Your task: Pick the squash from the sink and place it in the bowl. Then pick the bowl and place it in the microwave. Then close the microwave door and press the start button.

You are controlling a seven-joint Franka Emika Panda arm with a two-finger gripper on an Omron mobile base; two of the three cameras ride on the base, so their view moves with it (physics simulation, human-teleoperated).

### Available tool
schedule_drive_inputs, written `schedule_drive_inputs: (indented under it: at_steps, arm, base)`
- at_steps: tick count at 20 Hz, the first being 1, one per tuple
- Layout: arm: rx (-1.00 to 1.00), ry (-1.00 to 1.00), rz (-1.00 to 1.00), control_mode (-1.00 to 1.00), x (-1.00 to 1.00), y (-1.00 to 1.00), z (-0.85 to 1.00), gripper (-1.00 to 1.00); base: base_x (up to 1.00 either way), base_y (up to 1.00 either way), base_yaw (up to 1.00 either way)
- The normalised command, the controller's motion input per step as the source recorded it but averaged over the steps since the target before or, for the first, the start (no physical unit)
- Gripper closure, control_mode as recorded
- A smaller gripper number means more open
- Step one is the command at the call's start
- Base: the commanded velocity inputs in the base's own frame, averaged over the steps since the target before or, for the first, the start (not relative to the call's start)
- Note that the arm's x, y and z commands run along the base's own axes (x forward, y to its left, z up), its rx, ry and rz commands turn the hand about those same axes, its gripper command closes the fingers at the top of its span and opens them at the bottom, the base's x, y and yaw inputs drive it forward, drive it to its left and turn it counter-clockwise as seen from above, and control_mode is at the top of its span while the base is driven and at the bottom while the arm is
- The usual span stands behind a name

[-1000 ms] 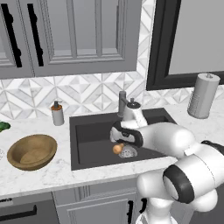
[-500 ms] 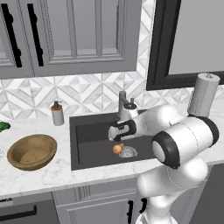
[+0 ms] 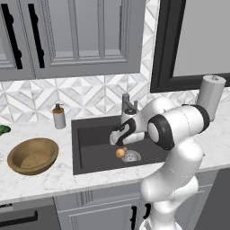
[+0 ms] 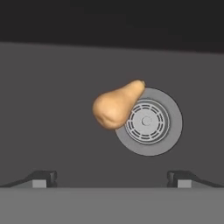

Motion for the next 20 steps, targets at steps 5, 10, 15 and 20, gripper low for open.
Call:
schedule_drive_inputs:
  at_steps: [5,10,15,20]
  arm:
    - [0.00,0.00,0.00,-1.00,0.12,0.00,-0.39,-1.00]
    - [0.00,0.00,0.00,-1.00,0.35,0.00,-0.27,-1.00]
    - [0.00,0.00,0.00,-1.00,0.40,0.00,-0.23,-1.00]
    - [0.00,0.09,0.00,-1.00,0.28,0.00,-0.26,-1.00]
  base:
    - [0.00,0.00,0.00]
    - [0.00,0.00,0.00]
    - [0.00,0.00,0.00]
    - [0.00,0.00,0.00]
